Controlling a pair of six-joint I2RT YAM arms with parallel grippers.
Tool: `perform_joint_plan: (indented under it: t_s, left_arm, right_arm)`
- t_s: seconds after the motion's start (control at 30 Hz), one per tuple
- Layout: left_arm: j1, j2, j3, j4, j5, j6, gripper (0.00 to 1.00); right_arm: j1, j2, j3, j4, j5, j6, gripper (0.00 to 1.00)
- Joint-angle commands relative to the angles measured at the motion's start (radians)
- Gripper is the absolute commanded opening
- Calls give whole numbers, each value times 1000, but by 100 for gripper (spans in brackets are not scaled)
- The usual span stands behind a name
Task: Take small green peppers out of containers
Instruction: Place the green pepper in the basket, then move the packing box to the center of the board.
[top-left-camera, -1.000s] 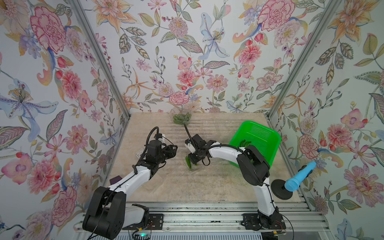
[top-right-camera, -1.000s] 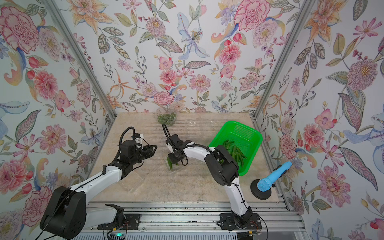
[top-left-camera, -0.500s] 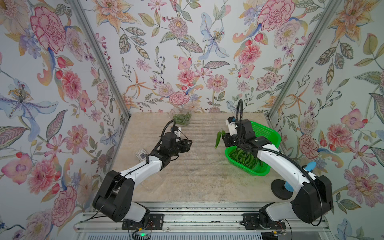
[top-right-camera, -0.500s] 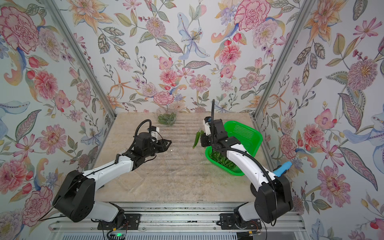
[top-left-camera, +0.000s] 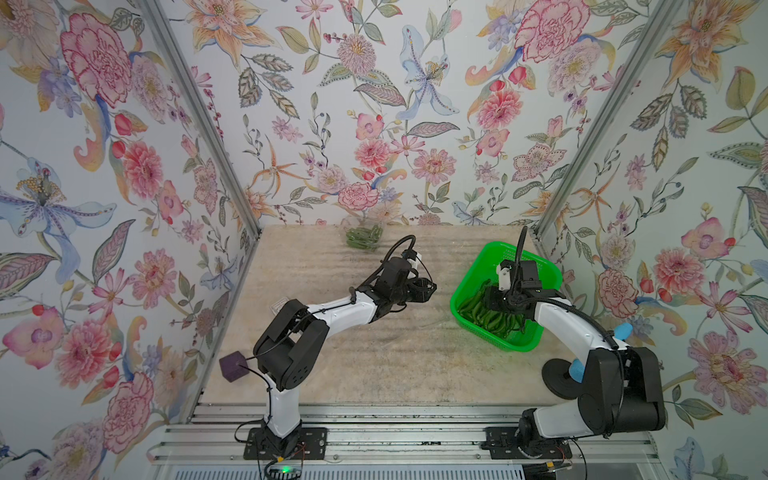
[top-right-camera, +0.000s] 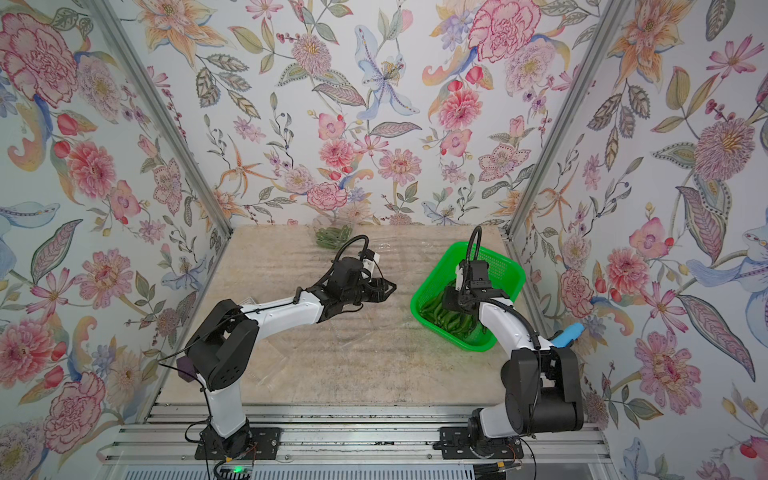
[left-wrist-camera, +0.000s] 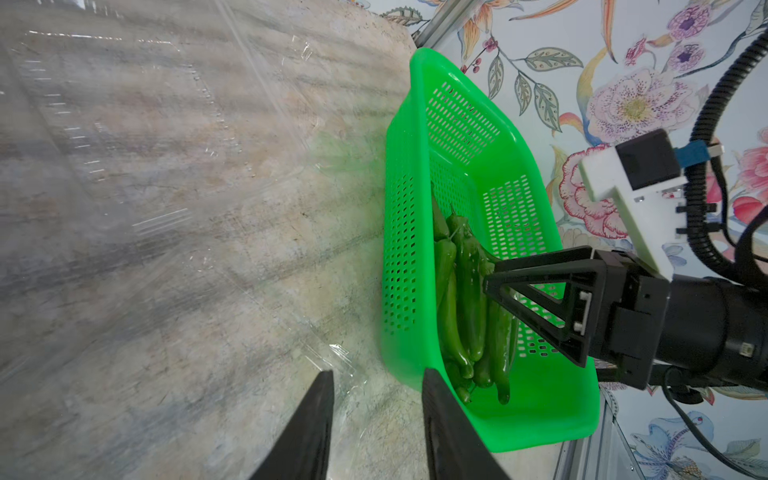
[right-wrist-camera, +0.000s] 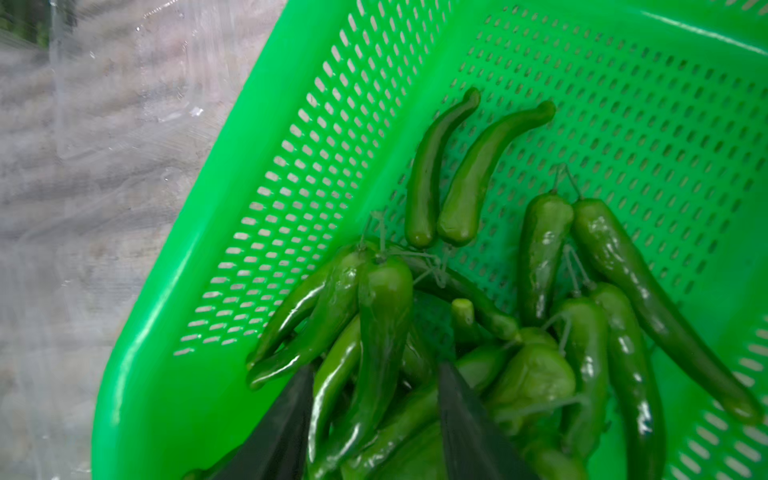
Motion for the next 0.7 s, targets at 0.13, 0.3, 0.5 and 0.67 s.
perform_joint_plan:
  t_s: [0.13, 0.3, 0.5, 0.67]
  left_arm:
    - [148, -125, -4, -65, -42, 71, 41]
    - [349, -173, -39, -59, -34, 105, 42]
    - [586, -87, -1, 110, 40, 90, 42]
    - [679, 63, 105, 238, 108, 58, 41]
  right_arm:
    - [57, -60, 101, 29, -42, -48, 60]
    - [173, 97, 301, 66, -101, -23, 61]
    - [297, 444, 682, 116, -120, 126, 58]
    - [356, 761, 1052, 110, -98, 206, 56]
